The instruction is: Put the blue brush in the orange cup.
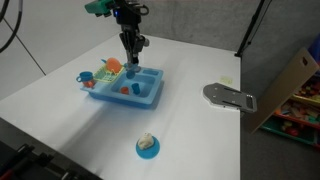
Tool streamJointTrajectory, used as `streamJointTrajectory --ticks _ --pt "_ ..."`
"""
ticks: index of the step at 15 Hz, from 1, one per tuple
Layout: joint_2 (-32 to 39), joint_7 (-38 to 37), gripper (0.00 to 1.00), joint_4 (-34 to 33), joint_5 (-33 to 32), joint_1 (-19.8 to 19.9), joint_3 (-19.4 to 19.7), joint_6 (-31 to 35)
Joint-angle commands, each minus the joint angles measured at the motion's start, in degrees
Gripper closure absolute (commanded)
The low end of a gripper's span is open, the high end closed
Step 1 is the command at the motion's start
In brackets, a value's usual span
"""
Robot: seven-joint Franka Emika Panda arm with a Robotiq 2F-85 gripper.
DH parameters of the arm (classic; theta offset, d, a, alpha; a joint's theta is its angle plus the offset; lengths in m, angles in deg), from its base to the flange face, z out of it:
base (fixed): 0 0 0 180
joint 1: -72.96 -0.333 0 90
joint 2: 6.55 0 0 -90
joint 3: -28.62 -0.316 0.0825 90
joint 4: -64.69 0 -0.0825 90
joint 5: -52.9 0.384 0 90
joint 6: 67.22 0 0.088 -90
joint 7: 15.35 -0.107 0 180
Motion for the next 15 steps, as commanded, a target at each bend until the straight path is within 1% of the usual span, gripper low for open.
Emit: streamJointTrajectory --ticks 1,9,10,11,15 --pt "-2.79 -0.98 0.97 5.02 -2.05 -0.87 -1.02 4.57" --pt "-3.22 -1.71 0.97 11.41 -0.81 -2.15 -2.58 17.56" --pt "-1.05 -0.59 0.97 8.7 -0.71 -1.88 -2.48 15.09" --pt "-0.98 -0.62 0.94 9.07 -0.7 -1.96 -2.51 15.64" --pt "-0.86 -0.61 0.94 9.06 -0.7 -1.94 -2.49 15.64"
